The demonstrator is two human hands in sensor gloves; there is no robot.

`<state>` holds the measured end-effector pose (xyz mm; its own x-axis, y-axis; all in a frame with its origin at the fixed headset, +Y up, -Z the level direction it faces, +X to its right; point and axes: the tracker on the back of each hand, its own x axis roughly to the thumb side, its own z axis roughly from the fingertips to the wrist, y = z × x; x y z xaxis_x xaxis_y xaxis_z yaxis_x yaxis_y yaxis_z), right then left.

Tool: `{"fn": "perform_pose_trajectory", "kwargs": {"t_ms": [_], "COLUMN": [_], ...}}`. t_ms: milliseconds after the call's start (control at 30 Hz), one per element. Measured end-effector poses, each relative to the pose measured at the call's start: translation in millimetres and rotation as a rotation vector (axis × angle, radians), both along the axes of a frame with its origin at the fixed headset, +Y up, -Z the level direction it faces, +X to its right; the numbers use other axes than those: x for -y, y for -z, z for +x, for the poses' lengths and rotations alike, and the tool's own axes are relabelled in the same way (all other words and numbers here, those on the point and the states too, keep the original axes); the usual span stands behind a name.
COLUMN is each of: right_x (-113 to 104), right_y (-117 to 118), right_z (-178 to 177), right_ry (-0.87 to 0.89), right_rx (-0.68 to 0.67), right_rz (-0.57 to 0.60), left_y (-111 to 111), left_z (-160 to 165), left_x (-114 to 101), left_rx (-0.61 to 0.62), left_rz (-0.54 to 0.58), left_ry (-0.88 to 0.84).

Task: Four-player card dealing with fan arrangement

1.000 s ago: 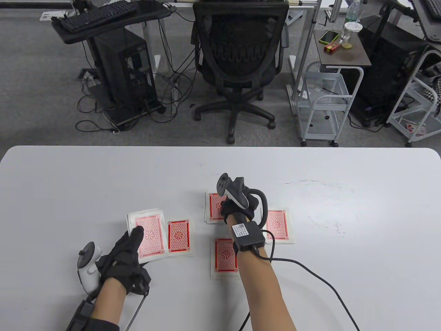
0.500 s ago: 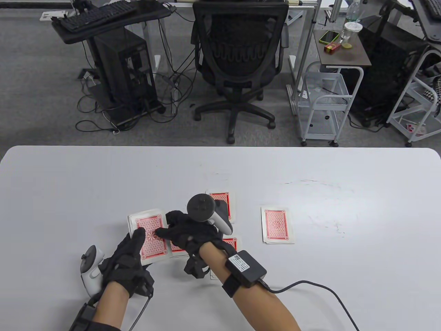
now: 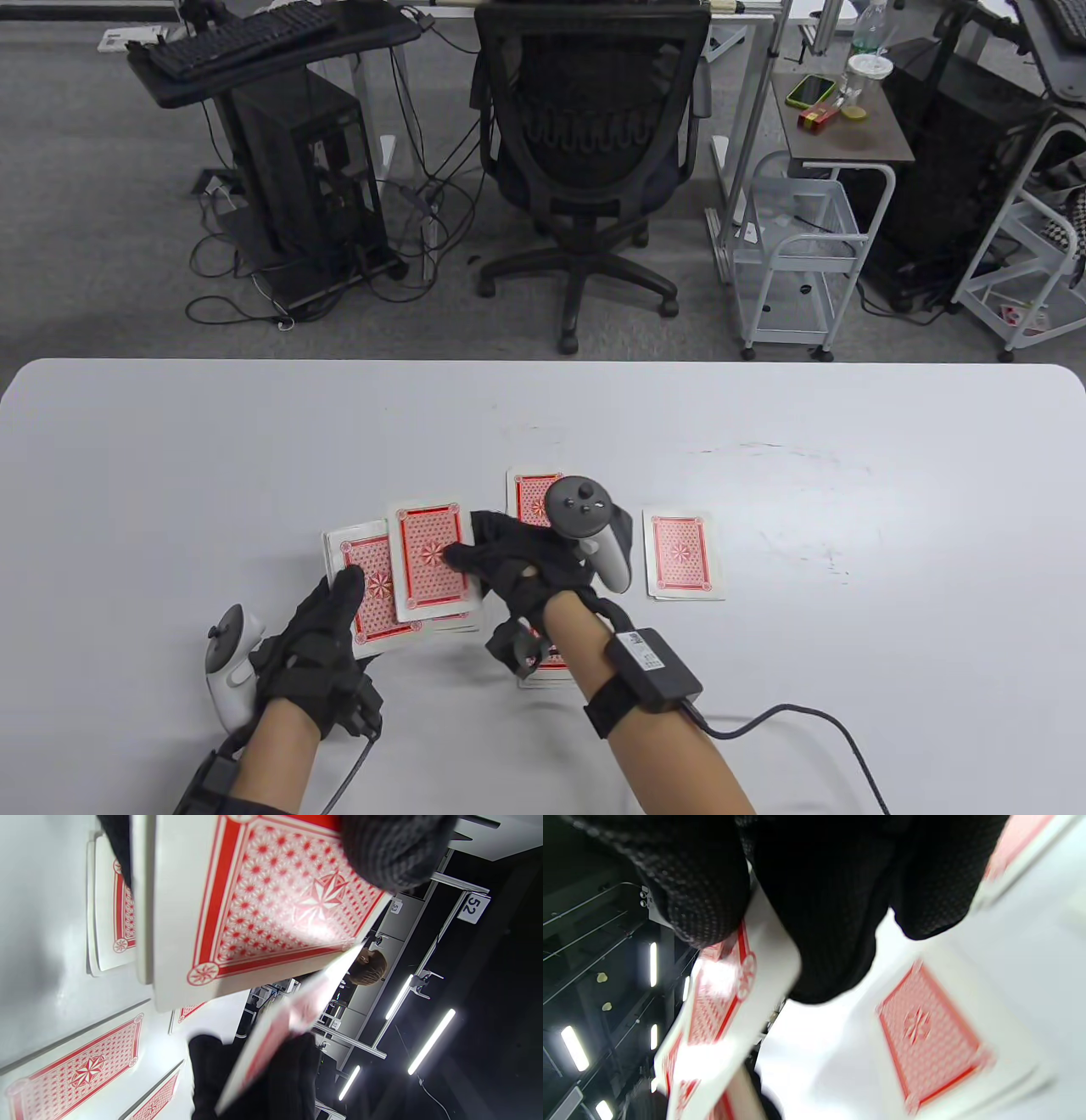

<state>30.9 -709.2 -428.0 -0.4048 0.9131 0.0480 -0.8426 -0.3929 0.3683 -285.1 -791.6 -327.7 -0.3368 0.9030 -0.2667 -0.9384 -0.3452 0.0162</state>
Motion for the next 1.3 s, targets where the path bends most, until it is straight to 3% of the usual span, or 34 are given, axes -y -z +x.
{"fn": "perform_pose_trajectory", "kwargs": {"t_ms": [167, 333, 467, 633, 700, 800, 900, 1033, 1200, 1300], "right_x": [-15, 2, 25, 49, 48, 38, 15, -11, -10, 1], "right_y": [16, 23, 27, 32, 30, 24, 13, -15, -47, -60], "right_z": [87, 155, 180, 181, 178, 171, 149, 91, 5, -31], "right_ry": [-0.228, -0.516, -0.734, -1.052, -1.076, -0.999, -0.914, -0.616, -0.23, -0.133], "right_rx": [0.197, 0.355, 0.436, 0.446, 0.449, 0.435, 0.393, 0.279, 0.042, -0.029], "right_rz": [0.035, -0.077, -0.155, -0.113, -0.092, -0.065, 0.018, 0.106, 0.13, 0.14], "left_y": [1, 0, 0, -1, -1, -1, -1, -3, -7, -10], "left_z": [-2, -2, -2, -3, -3, -2, 1, 8, 18, 26], "left_x": [0, -1, -2, -2, -2, -3, -5, -6, -6, -6], "left_rx": [-0.01, -0.006, -0.008, -0.015, -0.017, -0.017, -0.011, 0.005, 0.041, 0.073], "left_rz": [-0.007, -0.011, -0.015, -0.021, -0.023, -0.019, -0.012, -0.008, -0.008, -0.003], "left_ry": [-0.004, 0.005, 0.009, 0.016, 0.013, 0.011, -0.001, -0.007, 0.008, 0.026]}}
